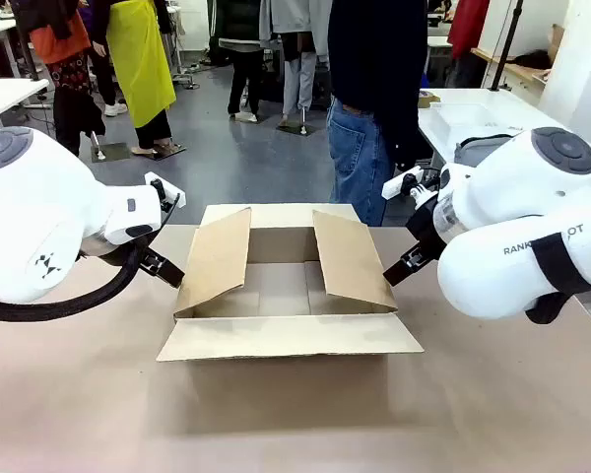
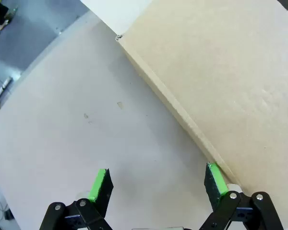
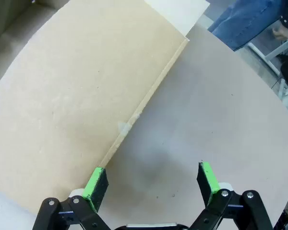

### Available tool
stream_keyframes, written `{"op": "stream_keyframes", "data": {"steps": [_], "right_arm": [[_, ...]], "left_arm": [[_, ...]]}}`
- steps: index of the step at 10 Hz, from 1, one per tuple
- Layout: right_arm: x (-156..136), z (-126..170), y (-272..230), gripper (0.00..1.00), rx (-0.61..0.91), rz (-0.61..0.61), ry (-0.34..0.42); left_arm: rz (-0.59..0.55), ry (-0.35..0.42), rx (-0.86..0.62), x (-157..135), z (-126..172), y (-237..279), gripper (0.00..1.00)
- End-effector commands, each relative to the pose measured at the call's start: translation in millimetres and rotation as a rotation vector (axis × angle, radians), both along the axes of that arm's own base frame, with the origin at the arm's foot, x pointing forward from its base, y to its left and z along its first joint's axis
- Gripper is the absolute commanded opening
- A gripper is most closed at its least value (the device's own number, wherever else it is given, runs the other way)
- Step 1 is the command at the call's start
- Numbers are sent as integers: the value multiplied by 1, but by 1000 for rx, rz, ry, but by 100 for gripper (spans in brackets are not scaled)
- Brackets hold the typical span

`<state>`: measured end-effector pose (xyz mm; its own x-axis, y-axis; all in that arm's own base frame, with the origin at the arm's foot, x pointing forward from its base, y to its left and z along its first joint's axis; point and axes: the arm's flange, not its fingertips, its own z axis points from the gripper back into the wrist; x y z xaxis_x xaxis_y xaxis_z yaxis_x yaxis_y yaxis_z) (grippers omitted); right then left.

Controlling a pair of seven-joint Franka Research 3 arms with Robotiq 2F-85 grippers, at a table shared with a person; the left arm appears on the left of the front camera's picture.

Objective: Pack the gift set into the box.
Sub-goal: Place both hands on the side flaps of the Package Box and spread them outward.

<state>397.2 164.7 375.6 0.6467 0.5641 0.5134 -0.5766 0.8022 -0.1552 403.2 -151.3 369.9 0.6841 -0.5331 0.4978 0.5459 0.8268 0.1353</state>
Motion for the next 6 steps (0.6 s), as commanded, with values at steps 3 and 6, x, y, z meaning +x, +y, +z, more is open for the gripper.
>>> {"op": "stream_keyframes", "data": {"steps": [3,6], "right_arm": [[0,0,0,100,0,0,0],[0,0,0,100,0,0,0]], "left_arm": [[-1,0,0,0,0,0,100],[-1,0,0,0,0,0,100]]}}
